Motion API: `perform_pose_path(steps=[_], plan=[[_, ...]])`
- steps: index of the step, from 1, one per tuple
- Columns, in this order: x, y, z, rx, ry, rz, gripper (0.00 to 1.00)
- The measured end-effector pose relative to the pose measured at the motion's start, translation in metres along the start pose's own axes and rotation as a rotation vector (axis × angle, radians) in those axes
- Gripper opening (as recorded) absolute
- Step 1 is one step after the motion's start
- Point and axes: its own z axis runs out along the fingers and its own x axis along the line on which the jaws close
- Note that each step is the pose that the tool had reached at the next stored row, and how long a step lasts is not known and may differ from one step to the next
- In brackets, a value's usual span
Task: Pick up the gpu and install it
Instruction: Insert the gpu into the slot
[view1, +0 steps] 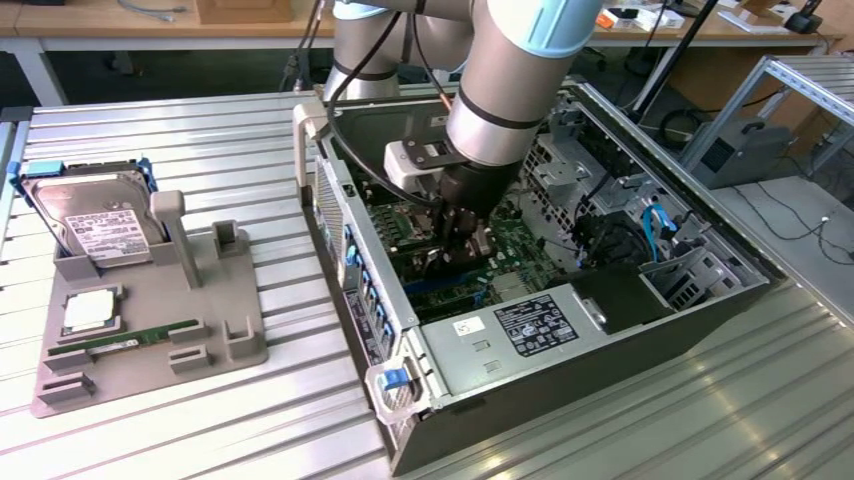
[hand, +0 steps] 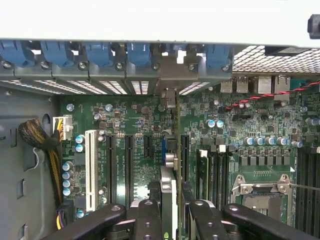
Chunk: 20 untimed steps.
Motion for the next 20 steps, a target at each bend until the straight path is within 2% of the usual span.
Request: perform_pose_path(steps=[6,8,9,14,20], plan=[[-0.0002,-0.0001,-0.0020,0.0016,-0.0008,0.028,0.27],[-0.0002,0.0000,-0.0021,0.0039,-0.0020,0.071,0.27],[-0.0001,0.0000,-0.0020,0.0042,-0.0023,0.076,0.27],[0.0007,0.0034,-0.0013,0.0044,-0.0036,0.076,0.27],[0.0024,0.0037,0.0023,0.0043,-0.0051,0.077,0.27]])
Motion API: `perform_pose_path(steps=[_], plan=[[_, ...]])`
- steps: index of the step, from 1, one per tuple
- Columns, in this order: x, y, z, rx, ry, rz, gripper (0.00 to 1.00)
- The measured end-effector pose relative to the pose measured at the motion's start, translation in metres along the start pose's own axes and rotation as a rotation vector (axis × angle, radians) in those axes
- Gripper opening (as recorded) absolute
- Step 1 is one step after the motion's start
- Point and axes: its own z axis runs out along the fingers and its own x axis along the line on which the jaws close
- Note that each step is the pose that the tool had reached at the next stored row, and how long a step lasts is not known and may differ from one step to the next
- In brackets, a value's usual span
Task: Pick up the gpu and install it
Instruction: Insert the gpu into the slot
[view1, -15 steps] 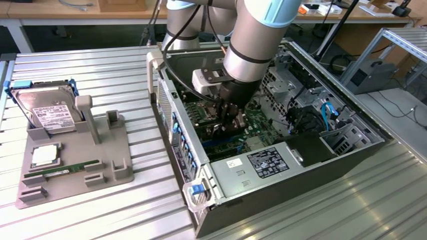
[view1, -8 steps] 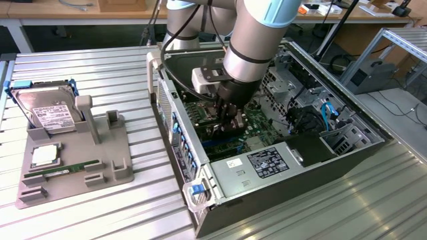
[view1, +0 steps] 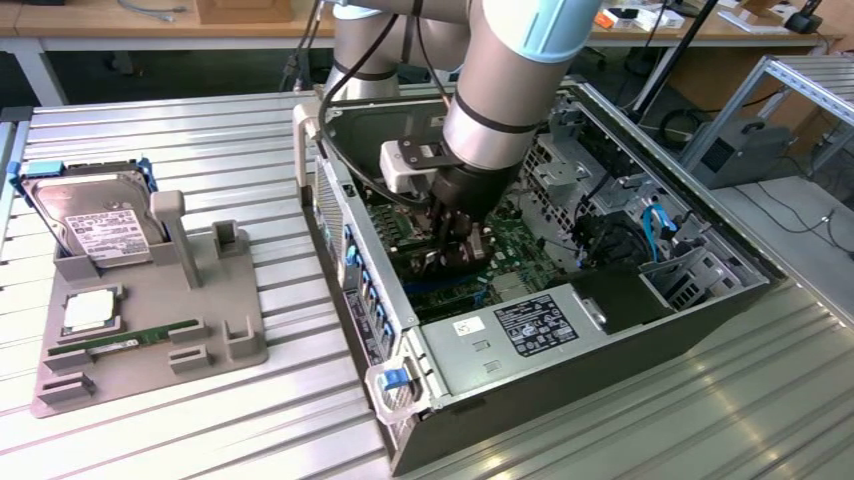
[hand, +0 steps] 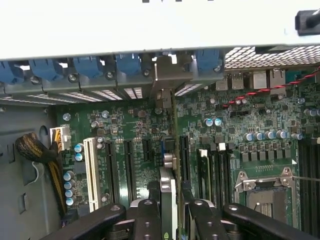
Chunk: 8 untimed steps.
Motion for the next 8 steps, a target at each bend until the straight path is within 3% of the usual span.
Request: perform_pose_path(steps=[8], plan=[[0.0006,-0.0001,0.0007,0.0000,0.0002,-0.001,0.27]])
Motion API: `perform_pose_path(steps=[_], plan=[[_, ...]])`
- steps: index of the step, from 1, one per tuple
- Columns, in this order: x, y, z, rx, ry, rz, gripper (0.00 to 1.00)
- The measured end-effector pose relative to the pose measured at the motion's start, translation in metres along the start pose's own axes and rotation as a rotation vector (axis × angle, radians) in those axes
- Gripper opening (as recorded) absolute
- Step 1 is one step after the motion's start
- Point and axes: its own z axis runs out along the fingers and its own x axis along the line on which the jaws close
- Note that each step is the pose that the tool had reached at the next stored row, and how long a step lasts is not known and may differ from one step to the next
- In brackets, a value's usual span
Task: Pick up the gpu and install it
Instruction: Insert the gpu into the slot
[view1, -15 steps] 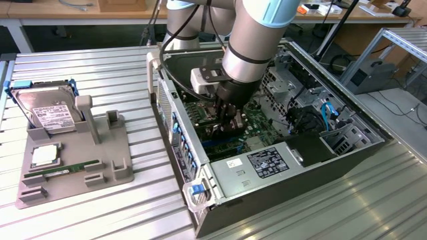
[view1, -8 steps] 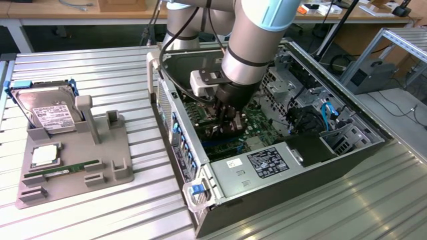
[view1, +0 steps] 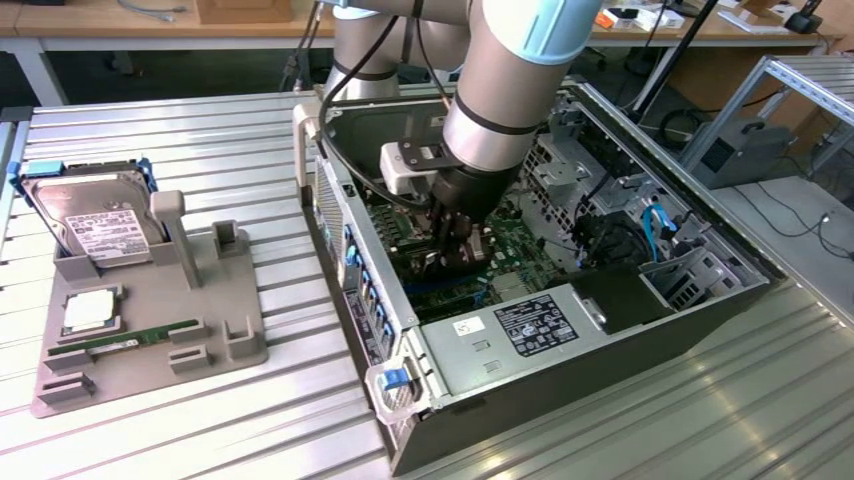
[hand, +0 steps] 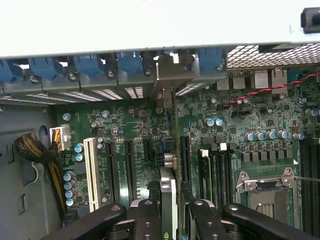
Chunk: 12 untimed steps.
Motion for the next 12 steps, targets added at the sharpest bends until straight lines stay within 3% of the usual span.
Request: perform_pose_path(steps=[4,12], plan=[[0.0000,0.0000,-0.0001,-0.0024,0.0011,-0.043,0.27],[0.0000,0.0000,-0.0007,-0.0036,0.0020,-0.059,0.27]])
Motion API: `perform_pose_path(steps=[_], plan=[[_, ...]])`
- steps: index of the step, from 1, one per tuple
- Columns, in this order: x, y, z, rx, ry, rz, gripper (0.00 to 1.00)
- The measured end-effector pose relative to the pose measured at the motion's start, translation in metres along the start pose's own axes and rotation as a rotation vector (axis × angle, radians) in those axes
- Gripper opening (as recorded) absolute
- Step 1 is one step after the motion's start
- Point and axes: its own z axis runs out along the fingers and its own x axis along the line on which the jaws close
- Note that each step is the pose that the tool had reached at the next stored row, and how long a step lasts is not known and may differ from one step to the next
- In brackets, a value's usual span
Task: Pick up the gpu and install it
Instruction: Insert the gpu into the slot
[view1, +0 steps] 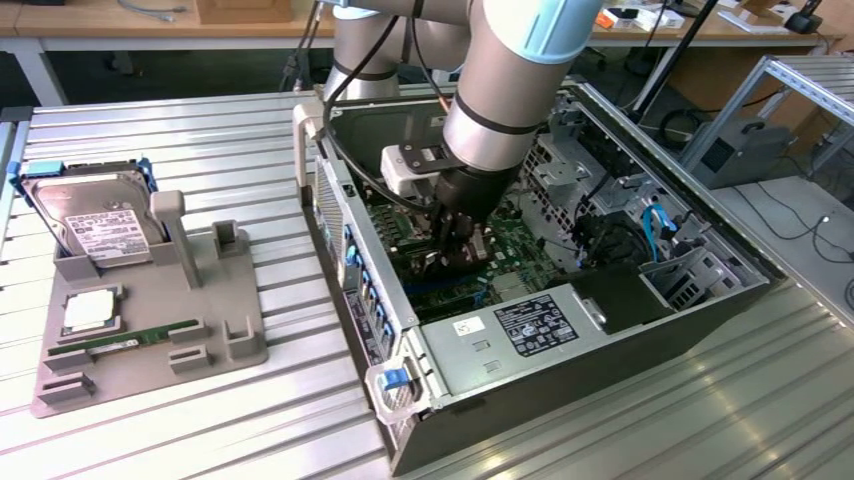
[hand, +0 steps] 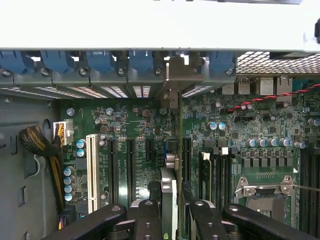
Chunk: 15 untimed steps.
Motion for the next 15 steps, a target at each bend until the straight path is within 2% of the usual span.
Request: perform_pose_path(steps=[15], plan=[[0.0004,0.0000,0.0052,0.0002,0.0013,0.000,0.27]])
